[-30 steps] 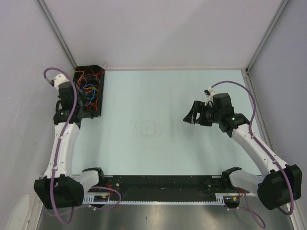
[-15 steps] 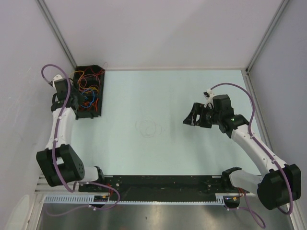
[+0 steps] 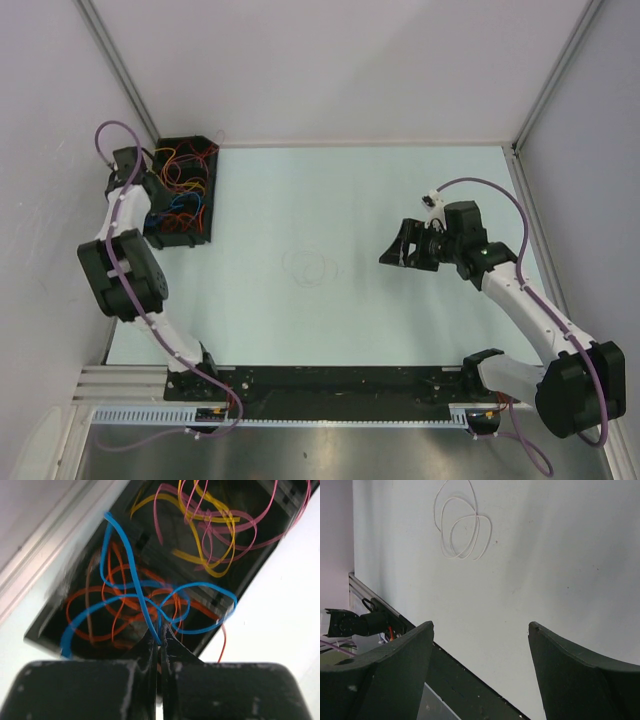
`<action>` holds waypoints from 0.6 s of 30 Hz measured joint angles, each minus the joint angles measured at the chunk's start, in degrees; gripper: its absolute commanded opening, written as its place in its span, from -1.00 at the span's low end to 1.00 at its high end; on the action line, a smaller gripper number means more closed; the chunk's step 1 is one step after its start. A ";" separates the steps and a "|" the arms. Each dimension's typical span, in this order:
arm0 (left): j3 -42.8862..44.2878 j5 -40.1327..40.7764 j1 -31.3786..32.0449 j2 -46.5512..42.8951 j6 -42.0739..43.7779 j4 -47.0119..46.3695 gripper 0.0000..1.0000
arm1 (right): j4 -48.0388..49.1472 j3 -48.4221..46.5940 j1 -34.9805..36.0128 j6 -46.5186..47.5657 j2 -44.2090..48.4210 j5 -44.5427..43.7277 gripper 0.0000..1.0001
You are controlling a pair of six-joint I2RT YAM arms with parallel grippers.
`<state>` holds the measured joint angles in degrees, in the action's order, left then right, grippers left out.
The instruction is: Untangle the cables
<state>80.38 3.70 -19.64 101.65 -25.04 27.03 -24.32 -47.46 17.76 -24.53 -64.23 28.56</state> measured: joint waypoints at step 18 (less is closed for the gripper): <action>5.66 1.84 0.20 11.10 7.15 1.95 -0.99 | 1.11 0.66 -0.52 -0.02 -1.14 1.42 0.62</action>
<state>86.04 5.54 -19.44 112.75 -17.89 28.97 -23.20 -46.81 17.23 -24.56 -65.36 29.98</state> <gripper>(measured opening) 0.014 0.808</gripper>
